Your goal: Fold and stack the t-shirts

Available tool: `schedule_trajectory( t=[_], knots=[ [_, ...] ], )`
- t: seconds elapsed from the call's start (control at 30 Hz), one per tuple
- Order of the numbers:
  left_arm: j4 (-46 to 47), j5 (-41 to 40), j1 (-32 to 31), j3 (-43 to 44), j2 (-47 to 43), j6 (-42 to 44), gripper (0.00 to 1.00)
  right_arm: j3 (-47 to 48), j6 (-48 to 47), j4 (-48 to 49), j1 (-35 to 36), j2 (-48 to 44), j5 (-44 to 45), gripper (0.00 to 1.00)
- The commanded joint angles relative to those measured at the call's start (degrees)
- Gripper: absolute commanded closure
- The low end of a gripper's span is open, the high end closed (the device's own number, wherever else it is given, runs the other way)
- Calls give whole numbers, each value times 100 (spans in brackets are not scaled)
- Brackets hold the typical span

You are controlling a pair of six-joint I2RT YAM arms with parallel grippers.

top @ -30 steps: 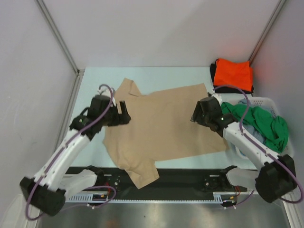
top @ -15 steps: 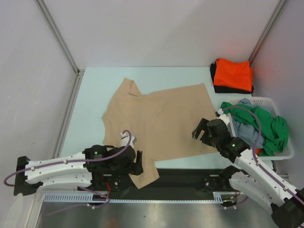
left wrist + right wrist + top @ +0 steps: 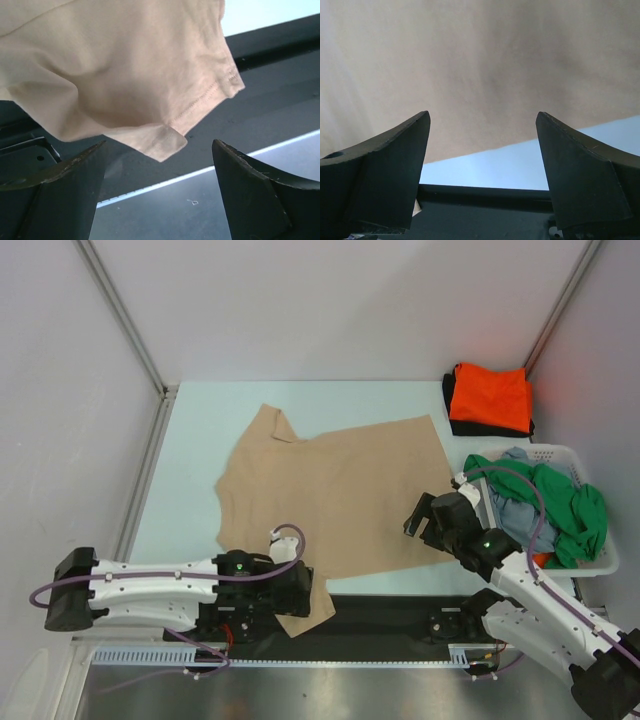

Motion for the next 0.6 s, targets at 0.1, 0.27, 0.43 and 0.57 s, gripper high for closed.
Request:
schedule_trajectory(
  t=[0.1, 0.27, 0.43, 0.57],
  knots=[
    [104, -233, -48, 319, 521, 45, 13, -99, -40, 179, 32, 34, 31, 10],
    [-10, -242, -66, 679, 1162, 353, 19, -143, -40, 153, 40, -1, 31, 10],
    [-98, -269, -83, 847, 1541, 528, 39, -125, 12, -84, 40, -45, 241, 11],
    [130, -58, -83, 742, 1594, 643, 48, -108, 249, -365, 40, 25, 558, 11]
  ],
)
